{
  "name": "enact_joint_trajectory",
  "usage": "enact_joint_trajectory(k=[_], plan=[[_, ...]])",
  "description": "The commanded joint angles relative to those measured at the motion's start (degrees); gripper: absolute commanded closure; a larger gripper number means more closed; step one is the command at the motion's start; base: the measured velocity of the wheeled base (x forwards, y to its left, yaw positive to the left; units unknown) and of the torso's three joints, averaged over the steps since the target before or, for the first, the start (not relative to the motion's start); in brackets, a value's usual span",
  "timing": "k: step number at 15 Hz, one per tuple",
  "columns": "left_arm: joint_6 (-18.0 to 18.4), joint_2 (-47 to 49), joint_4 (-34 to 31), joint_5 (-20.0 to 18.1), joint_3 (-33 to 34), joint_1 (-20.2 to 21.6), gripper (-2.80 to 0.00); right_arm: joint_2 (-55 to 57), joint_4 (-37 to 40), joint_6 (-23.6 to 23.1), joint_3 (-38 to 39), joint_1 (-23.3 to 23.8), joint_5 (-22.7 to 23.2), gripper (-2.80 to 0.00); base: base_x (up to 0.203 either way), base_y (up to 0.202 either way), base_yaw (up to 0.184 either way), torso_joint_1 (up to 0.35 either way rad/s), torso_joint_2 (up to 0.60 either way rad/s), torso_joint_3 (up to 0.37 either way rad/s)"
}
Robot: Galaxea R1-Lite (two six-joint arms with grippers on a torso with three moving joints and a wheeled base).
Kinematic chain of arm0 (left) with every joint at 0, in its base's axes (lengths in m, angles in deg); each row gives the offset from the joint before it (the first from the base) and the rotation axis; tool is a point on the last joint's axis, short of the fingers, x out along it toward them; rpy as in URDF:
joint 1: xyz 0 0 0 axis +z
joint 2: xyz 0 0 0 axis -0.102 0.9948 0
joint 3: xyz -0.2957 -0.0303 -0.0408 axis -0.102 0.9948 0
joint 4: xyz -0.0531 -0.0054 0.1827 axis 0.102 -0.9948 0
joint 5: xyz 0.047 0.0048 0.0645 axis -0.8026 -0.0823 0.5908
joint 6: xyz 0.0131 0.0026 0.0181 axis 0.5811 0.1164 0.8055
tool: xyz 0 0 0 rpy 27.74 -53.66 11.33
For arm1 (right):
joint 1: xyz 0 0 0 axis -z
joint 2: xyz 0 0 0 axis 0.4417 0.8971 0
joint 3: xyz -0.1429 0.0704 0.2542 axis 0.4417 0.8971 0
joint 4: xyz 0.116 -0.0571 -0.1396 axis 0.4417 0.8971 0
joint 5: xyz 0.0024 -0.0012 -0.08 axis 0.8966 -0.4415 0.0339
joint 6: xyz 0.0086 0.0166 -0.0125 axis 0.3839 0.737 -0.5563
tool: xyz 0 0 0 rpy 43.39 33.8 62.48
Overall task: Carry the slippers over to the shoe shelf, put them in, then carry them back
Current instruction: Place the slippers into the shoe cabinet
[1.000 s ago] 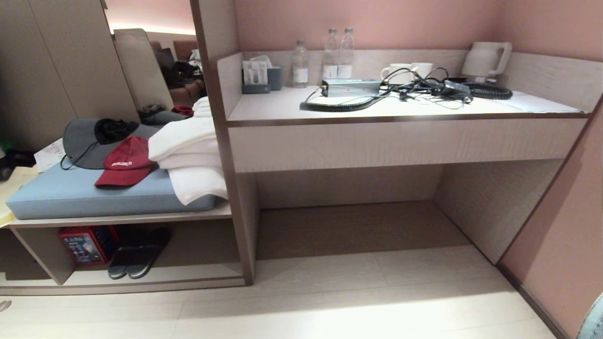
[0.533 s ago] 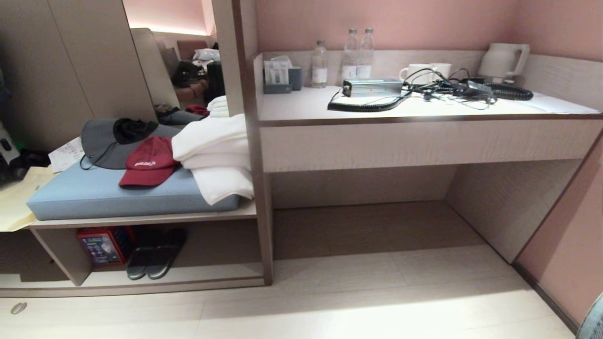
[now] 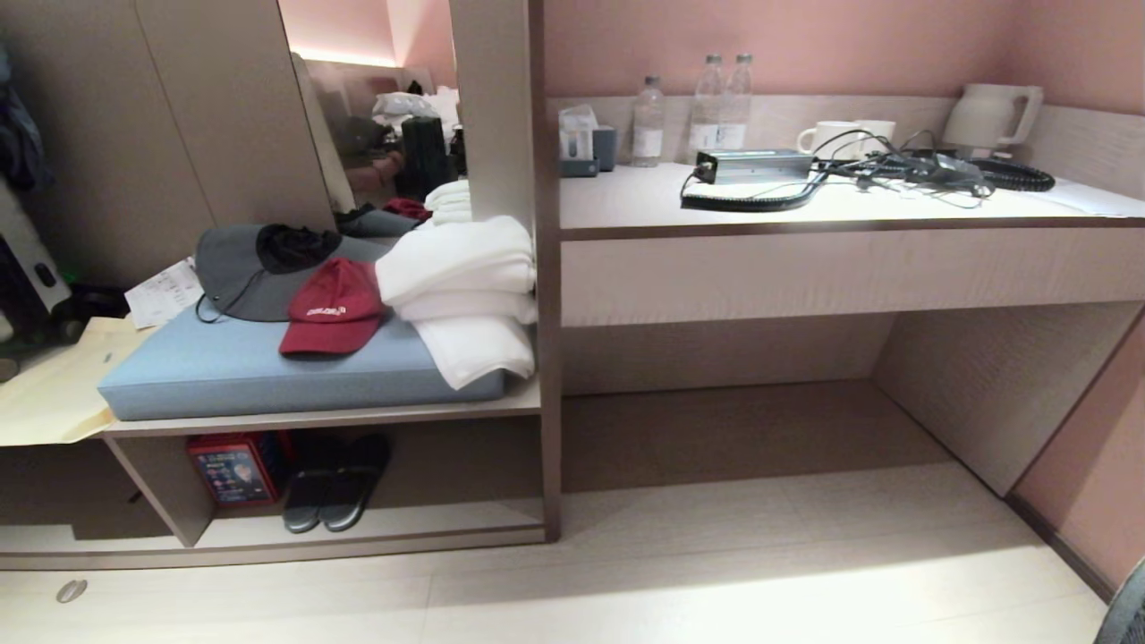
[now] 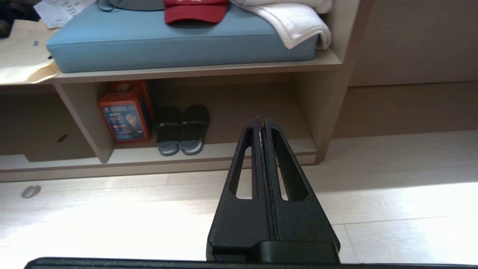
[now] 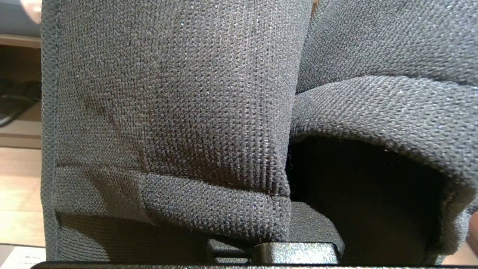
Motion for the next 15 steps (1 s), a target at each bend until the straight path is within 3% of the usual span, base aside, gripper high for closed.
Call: enact_joint_trajectory(k=[1, 15], plan=[[0.00, 0.05, 0.01, 0.02, 0.00, 0.09, 0.00, 0.09, 0.00, -0.04, 0.02, -0.02, 0.04, 0.00, 0.000, 0.196, -0.002, 0.002, 0.00, 0.004], [0.00, 0.05, 0.01, 0.02, 0.00, 0.00, 0.00, 0.09, 0.00, -0.08, 0.02, -0.02, 0.04, 0.00, 0.000, 0.195, -0.003, 0.001, 0.00, 0.002]])
